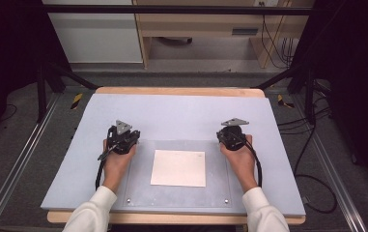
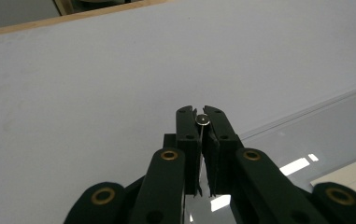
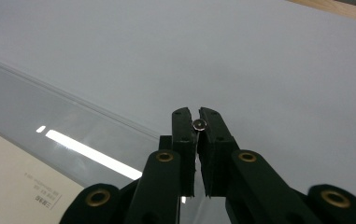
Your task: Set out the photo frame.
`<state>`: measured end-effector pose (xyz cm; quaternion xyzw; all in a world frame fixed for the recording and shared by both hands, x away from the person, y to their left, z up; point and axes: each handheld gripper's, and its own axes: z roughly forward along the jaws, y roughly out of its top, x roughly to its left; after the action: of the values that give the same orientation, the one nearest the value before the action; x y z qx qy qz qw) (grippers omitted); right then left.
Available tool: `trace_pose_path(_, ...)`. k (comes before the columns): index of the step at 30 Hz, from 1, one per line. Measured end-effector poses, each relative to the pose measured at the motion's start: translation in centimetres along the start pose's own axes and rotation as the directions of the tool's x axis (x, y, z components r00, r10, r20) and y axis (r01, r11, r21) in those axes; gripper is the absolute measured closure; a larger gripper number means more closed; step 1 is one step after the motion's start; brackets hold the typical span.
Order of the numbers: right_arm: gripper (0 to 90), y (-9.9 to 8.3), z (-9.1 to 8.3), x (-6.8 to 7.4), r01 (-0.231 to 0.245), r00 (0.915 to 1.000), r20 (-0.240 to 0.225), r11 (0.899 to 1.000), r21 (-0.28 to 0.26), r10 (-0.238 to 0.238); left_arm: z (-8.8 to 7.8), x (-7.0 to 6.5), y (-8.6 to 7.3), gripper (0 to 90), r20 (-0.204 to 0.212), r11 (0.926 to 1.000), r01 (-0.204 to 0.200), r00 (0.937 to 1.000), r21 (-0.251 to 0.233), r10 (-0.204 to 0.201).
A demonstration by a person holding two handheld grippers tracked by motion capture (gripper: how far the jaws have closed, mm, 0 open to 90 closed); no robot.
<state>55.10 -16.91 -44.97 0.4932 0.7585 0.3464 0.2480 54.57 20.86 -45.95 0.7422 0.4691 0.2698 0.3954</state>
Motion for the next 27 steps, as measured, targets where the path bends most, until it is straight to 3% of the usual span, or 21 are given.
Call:
trace_pose_path(15,85.9,0.9,0.2,-0.3,-0.01,0.9998,-0.019,0.998,0.063,0.011,0.3,0.3,1.1,84.9,0.009,0.9964,0.009,0.9999,0.084,-0.01)
trace_pose_path(24,85.9,2.3,0.9,-1.0,-0.03,0.998,-0.051,0.987,0.156,0.038,1.0,1.0,2.2,84.9,0.035,0.9878,0.032,0.9987,0.152,-0.038)
trace_pose_path(27,85.9,3.0,1.2,-1.5,-0.044,0.9956,-0.073,0.979,0.197,0.059,1.2,1.2,2.6,84.9,0.044,0.9848,0.047,0.9975,0.167,-0.055)
